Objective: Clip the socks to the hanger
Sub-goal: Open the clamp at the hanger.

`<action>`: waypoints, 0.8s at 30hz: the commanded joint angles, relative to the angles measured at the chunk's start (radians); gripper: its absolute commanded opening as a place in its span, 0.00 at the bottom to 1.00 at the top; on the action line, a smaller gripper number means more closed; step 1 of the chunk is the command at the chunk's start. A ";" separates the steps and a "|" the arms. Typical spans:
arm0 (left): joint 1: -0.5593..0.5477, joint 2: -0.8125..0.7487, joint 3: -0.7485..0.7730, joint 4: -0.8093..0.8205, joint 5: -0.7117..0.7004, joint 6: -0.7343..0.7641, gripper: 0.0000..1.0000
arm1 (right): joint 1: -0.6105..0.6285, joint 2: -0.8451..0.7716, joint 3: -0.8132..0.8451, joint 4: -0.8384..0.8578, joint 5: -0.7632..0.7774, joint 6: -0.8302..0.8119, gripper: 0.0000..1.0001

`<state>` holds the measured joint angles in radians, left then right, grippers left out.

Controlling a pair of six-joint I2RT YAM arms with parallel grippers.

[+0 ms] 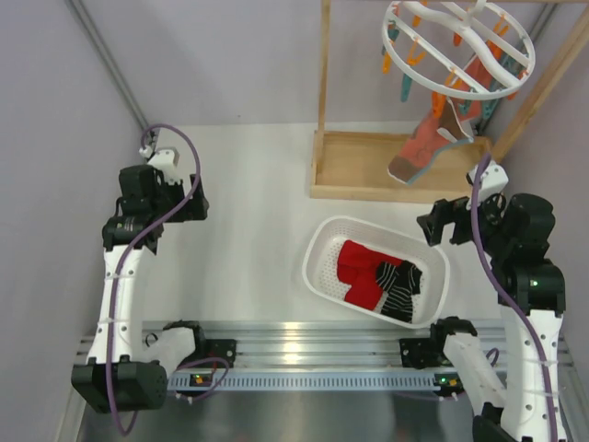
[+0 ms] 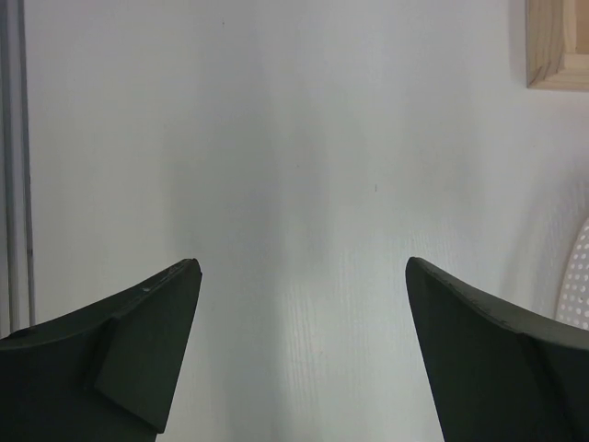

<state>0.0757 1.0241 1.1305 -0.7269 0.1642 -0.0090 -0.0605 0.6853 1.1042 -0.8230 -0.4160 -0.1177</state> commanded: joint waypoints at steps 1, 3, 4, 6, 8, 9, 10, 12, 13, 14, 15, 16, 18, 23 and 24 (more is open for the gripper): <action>-0.002 -0.029 -0.012 0.113 0.033 0.001 0.98 | 0.011 -0.010 0.011 0.067 -0.009 0.038 1.00; -0.005 -0.030 -0.003 0.142 0.096 0.027 0.98 | 0.010 -0.004 0.022 0.068 -0.020 0.052 1.00; -0.004 -0.029 -0.003 0.182 0.127 0.036 0.98 | 0.008 -0.003 0.026 0.071 -0.026 0.055 1.00; -0.013 -0.022 0.002 0.227 0.251 0.053 0.98 | 0.005 0.008 0.046 0.077 -0.026 0.067 1.00; -0.051 -0.010 0.003 0.312 0.287 0.050 0.98 | 0.002 0.019 0.078 0.084 -0.023 0.075 1.00; -0.071 0.010 0.012 0.337 0.293 0.044 0.98 | 0.002 0.022 0.091 0.088 -0.020 0.084 1.00; -0.118 0.023 0.018 0.366 0.296 0.037 0.97 | 0.001 0.023 0.101 0.093 -0.015 0.092 1.00; -0.166 0.062 0.043 0.437 0.301 0.030 0.95 | 0.001 0.017 0.123 0.125 0.000 0.111 1.00; -0.216 0.077 0.052 0.455 0.294 0.026 0.94 | 0.001 0.013 0.126 0.142 0.003 0.143 1.00; -0.241 0.091 0.063 0.492 0.279 0.020 0.94 | 0.001 0.000 0.129 0.163 0.016 0.157 1.00; -0.263 0.122 0.081 0.509 0.265 0.014 0.93 | 0.001 -0.006 0.129 0.200 0.025 0.186 1.00; -0.302 0.139 0.093 0.520 0.264 0.014 0.93 | 0.001 -0.010 0.131 0.221 0.039 0.202 1.00; -0.350 0.180 0.121 0.569 0.267 -0.018 0.92 | 0.001 -0.009 0.135 0.269 0.071 0.234 0.97; -0.427 0.252 0.158 0.699 0.313 -0.097 0.91 | 0.001 0.037 0.111 0.405 0.089 0.300 0.87; -0.459 0.264 0.170 0.719 0.319 -0.104 0.91 | 0.001 0.049 0.103 0.462 0.083 0.312 0.84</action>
<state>-0.3325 1.2663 1.2343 -0.1814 0.4335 -0.0566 -0.0616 0.6926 1.2007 -0.5461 -0.3515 0.1188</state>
